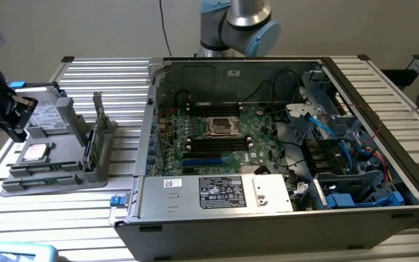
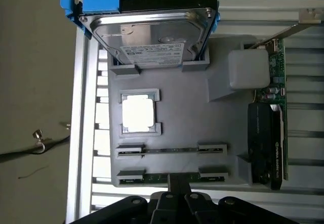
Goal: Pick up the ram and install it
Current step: 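Reach for the ram, then pick up the ram and move it above insertion slot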
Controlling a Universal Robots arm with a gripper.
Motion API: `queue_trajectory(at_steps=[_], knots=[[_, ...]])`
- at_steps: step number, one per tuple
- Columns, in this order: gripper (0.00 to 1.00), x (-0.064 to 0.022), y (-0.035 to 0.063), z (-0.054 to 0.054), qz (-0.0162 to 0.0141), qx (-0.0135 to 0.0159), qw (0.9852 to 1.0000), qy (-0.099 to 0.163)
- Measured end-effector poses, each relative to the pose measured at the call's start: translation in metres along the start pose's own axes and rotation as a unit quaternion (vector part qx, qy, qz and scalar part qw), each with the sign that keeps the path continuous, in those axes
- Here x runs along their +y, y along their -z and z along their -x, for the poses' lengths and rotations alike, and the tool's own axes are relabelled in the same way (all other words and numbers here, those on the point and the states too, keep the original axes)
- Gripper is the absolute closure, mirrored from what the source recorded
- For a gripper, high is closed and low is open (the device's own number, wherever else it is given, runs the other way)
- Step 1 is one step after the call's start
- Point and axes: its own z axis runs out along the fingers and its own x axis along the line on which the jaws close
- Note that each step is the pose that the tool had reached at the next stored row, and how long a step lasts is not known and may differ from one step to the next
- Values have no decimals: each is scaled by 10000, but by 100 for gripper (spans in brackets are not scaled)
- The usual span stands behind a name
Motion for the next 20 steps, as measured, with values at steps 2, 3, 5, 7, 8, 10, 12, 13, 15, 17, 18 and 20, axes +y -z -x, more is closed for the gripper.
queue_trajectory(at_steps=[2, 3, 5, 7, 8, 10, 12, 13, 15, 17, 18, 20], knots=[[89, 0, -1, -3, 0, 0, 10000, 0], [89, 0, -1, -4, 0, 0, 10000, 0], [89, 1, -6, -49, 0, 4, 10000, 0], [89, 1, -6, -50, 0, 3, 10000, 0], [89, 1, -6, -51, 0, 3, 10000, 0], [89, 1, -6, -54, 0, 4, 10000, 0], [89, 1, -7, -54, 0, 4, 10000, 0], [89, 1, -7, -54, 0, 4, 10000, 0], [88, 0, -7, -55, 0, 4, 10000, 1], [82, 0, -7, -59, 0, 4, 10000, 5], [76, 0, -8, -62, 0, 3, 10000, 6], [70, 0, -8, -63, 0, 1, 10000, 7]])
